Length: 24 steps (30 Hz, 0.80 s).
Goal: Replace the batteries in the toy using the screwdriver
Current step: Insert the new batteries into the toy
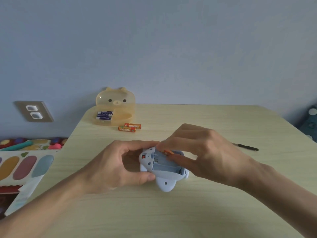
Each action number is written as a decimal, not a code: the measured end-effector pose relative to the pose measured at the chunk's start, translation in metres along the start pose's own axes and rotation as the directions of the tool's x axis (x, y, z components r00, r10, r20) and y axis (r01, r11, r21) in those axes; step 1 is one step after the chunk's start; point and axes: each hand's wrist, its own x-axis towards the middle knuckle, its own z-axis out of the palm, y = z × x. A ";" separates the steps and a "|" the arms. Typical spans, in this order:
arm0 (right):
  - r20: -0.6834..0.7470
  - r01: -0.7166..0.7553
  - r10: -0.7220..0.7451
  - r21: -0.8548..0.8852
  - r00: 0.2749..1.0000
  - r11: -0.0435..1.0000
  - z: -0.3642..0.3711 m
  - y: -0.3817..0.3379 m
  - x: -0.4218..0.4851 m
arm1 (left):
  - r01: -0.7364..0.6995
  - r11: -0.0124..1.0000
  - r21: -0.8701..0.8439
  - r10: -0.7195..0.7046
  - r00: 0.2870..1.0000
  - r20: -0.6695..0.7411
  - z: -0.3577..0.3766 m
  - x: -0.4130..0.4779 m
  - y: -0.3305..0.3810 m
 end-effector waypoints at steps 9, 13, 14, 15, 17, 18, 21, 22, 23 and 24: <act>0.078 0.056 -0.050 -0.071 0.996 0.996 0.004 0.006 0.006 | 0.050 0.999 -0.021 -0.050 0.999 -0.018 0.000 0.001 -0.004; 0.122 0.043 -0.035 -0.059 0.992 0.997 0.002 0.011 0.001 | 0.058 0.996 -0.064 -0.059 0.998 -0.017 0.000 0.001 -0.005; 0.133 0.023 -0.016 -0.051 0.991 0.998 0.001 0.012 0.000 | 0.052 0.997 -0.064 -0.053 0.998 -0.019 0.000 0.001 -0.004; 0.143 0.007 0.000 -0.051 0.990 0.999 0.001 0.012 0.000 | 0.046 0.997 -0.063 -0.047 0.999 -0.017 0.000 0.001 -0.003; 0.157 -0.024 0.031 -0.045 0.987 0.999 0.000 0.012 0.002 | 0.040 0.997 -0.062 -0.040 0.999 -0.008 0.000 0.001 -0.003; 0.158 -0.052 0.055 -0.025 0.986 0.998 0.000 0.010 0.003 | 0.041 0.997 -0.060 -0.041 0.999 -0.008 0.000 0.000 -0.003; 0.099 -0.182 0.171 0.113 0.980 0.977 -0.006 0.007 0.014 | 0.038 0.998 -0.050 -0.039 0.999 -0.016 0.000 0.000 -0.002; 0.065 -0.229 0.221 0.154 0.973 0.961 -0.008 0.008 0.021 | 0.036 0.999 -0.040 -0.037 0.999 -0.021 0.000 0.000 -0.002; 0.042 -0.273 0.270 0.174 0.962 0.946 -0.009 0.011 0.030 | 0.038 0.999 -0.033 -0.039 0.999 -0.029 0.000 0.000 -0.002; 0.038 -0.312 0.310 0.172 0.950 0.934 -0.007 0.016 0.041 | 0.041 0.999 -0.032 -0.043 0.998 -0.037 0.001 0.000 -0.001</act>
